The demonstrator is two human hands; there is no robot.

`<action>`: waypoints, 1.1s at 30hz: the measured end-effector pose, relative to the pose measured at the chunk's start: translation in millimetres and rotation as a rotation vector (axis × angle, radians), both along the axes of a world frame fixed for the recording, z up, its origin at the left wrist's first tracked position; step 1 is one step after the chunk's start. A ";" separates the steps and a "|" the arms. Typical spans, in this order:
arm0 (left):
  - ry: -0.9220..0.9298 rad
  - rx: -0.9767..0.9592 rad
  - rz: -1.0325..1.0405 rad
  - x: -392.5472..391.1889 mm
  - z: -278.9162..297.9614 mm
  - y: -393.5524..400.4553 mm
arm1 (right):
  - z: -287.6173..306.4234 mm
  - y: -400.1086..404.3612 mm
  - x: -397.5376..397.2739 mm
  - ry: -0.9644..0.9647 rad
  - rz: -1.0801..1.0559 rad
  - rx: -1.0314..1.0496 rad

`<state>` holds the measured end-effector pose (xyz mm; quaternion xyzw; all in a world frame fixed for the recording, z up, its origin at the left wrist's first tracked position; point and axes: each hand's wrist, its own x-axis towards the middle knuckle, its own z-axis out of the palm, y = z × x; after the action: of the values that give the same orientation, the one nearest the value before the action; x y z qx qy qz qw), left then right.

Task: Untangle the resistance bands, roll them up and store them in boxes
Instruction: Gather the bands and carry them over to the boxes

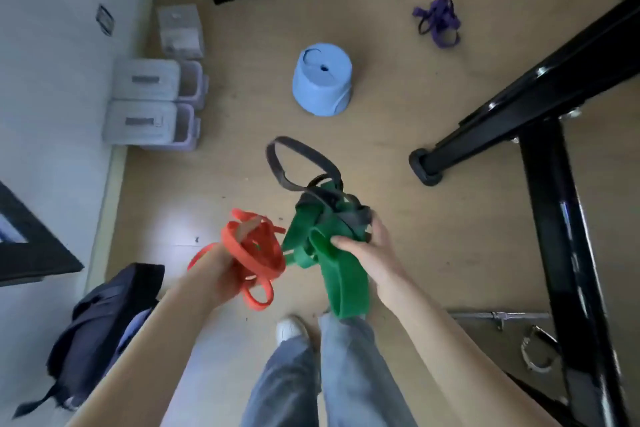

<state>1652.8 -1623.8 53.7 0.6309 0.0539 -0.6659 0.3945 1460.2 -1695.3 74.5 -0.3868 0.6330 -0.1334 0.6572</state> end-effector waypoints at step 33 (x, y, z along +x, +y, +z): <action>-0.508 0.375 -0.140 293.6 -113.2 -494.3 | -153.4 -490.6 363.4 0.190 0.851 0.124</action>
<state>1946.4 -2118.2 -59.4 0.8408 0.0320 -0.4911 0.2255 1823.6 -2185.9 -78.9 -0.5833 0.4816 0.2236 0.6146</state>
